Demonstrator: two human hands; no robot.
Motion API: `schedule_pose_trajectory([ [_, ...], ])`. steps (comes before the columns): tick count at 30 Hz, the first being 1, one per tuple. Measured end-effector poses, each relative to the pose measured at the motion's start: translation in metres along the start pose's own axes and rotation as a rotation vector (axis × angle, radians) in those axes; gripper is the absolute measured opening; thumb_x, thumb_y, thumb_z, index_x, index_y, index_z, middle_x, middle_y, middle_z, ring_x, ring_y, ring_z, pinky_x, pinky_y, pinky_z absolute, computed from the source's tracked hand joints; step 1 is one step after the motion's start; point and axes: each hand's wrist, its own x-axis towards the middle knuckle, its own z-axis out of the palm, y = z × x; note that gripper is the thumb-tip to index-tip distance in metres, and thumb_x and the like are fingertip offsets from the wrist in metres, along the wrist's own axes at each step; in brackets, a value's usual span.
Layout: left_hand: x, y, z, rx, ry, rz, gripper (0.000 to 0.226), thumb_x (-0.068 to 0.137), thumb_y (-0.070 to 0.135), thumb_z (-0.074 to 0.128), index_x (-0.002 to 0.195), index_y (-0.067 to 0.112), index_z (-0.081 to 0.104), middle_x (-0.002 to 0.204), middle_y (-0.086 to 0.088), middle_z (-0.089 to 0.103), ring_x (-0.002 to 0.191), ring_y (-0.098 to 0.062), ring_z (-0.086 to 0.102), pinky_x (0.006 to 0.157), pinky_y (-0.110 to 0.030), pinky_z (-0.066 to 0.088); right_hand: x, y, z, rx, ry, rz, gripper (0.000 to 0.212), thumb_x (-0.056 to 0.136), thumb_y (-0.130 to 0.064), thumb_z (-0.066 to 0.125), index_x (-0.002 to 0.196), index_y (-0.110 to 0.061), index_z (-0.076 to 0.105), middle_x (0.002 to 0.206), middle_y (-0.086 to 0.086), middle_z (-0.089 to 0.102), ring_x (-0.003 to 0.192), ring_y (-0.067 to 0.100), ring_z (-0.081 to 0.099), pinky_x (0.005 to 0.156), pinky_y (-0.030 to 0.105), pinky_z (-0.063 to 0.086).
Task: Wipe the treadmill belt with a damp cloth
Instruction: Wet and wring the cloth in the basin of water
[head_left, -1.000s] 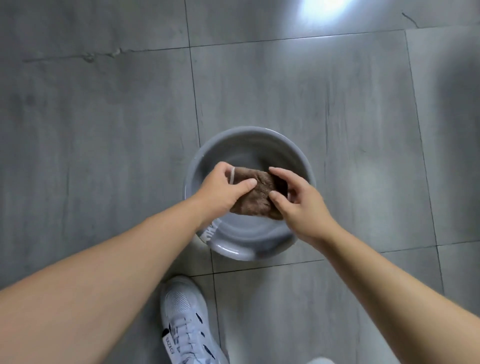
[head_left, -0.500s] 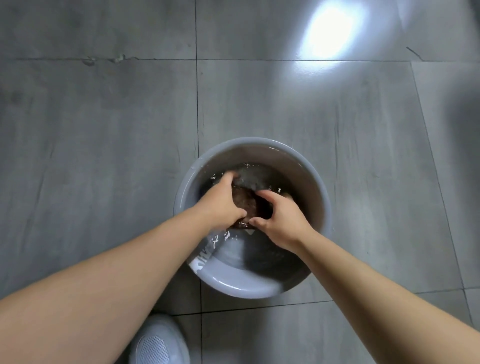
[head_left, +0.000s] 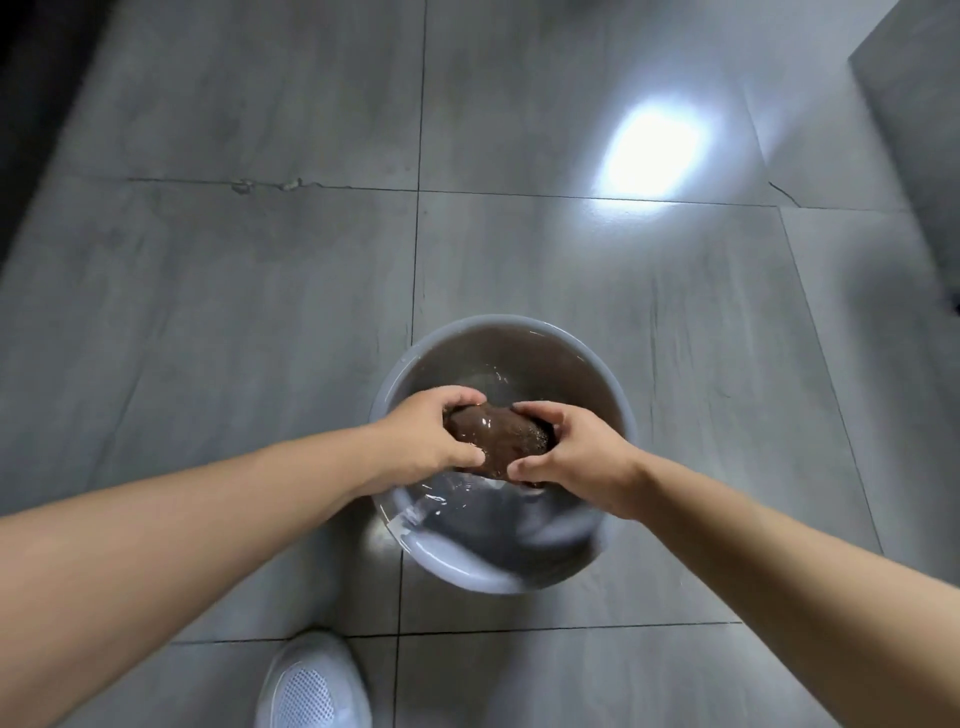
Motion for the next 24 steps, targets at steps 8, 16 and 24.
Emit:
schedule_pose_trajectory([
  [8, -0.015, 0.011, 0.004, 0.402, 0.109, 0.139, 0.022, 0.073, 0.024, 0.079, 0.093, 0.029, 0.071, 0.089, 0.007, 0.064, 0.081, -0.013, 0.062, 0.067, -0.023, 0.047, -0.016, -0.01, -0.01, -0.281, 0.015, -0.121, 0.026, 0.078, -0.01, 0.078, 0.101, -0.018, 0.069, 0.08, 0.0, 0.07, 0.072, 0.011, 0.066, 0.073, 0.03, 0.057],
  [16, -0.021, 0.008, 0.028, -0.458, 0.01, 0.001, 0.035, 0.081, 0.025, 0.069, 0.113, 0.022, 0.058, 0.099, -0.004, 0.062, 0.083, -0.015, 0.06, 0.06, -0.027, 0.051, -0.013, -0.018, 0.02, 0.55, 0.183, 0.046, 0.017, 0.096, -0.016, 0.055, 0.111, -0.013, 0.063, 0.093, 0.009, 0.064, 0.073, 0.019, 0.064, 0.052, 0.029, 0.05],
  [24, 0.0, 0.012, 0.052, -0.182, 0.494, -0.083, 0.054, 0.098, 0.055, 0.052, 0.063, 0.014, 0.052, 0.064, 0.003, 0.06, 0.063, -0.016, 0.055, 0.059, -0.03, 0.043, 0.019, -0.012, 0.059, 0.394, 0.457, 0.085, 0.059, 0.087, -0.06, 0.056, 0.069, -0.003, 0.061, 0.056, 0.005, 0.059, 0.056, 0.022, 0.056, 0.053, 0.035, 0.045],
])
